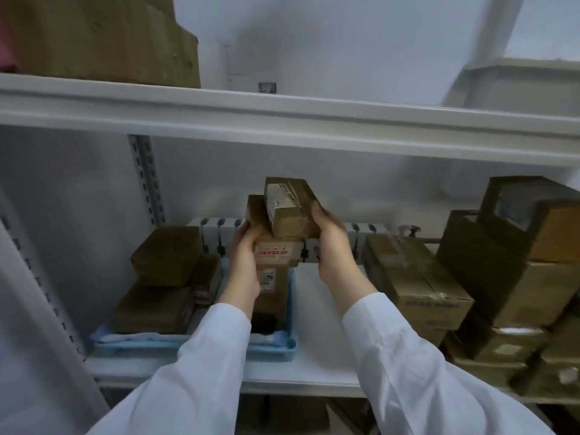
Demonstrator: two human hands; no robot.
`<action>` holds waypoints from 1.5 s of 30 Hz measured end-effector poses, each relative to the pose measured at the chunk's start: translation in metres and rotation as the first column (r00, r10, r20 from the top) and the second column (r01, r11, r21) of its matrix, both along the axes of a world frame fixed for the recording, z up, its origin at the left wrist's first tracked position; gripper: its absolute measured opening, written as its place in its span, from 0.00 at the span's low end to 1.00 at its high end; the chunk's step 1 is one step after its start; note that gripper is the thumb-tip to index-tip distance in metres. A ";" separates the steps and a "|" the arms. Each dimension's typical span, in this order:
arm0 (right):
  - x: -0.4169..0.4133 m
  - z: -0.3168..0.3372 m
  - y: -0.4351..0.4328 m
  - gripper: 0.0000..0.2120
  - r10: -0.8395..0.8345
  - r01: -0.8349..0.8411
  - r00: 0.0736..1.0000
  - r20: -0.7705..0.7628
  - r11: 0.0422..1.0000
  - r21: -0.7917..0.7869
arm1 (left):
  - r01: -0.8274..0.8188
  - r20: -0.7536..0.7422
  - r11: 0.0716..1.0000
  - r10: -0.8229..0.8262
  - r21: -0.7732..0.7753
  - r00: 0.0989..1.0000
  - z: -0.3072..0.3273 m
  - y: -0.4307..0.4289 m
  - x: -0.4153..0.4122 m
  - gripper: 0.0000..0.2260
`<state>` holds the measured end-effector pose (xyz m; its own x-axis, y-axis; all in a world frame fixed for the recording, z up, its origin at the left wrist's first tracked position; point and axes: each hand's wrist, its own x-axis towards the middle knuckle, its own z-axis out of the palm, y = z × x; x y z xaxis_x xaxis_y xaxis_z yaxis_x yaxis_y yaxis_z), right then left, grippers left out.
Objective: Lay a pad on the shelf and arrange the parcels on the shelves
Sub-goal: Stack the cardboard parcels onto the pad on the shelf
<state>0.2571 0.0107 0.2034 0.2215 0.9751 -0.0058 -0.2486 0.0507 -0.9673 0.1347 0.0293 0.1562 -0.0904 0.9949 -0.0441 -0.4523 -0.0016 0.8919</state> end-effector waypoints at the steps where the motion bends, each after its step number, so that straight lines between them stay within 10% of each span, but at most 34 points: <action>1: -0.007 0.000 0.004 0.07 0.019 -0.020 1.000 -0.018 0.999 -0.047 | 0.002 0.006 1.000 -0.002 0.005 1.000 -0.002 0.000 -0.008 0.19; 21: -0.126 -0.024 0.060 0.10 0.303 -0.310 0.950 -0.068 0.941 -0.138 | -0.095 -0.201 0.995 0.090 -0.015 0.975 -0.014 0.042 -0.133 0.18; 45: -0.207 -0.021 0.095 0.03 0.171 -0.187 0.911 -0.375 0.982 -0.006 | -0.071 -0.467 0.997 0.052 -0.025 0.883 -0.017 0.106 -0.241 0.20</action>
<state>0.0500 0.1060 0.1827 0.0174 0.9954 -0.0942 -0.5913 -0.0657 -0.8038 -0.1067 0.1349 0.1396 -0.1714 0.9850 -0.0213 0.0147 0.0241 0.9996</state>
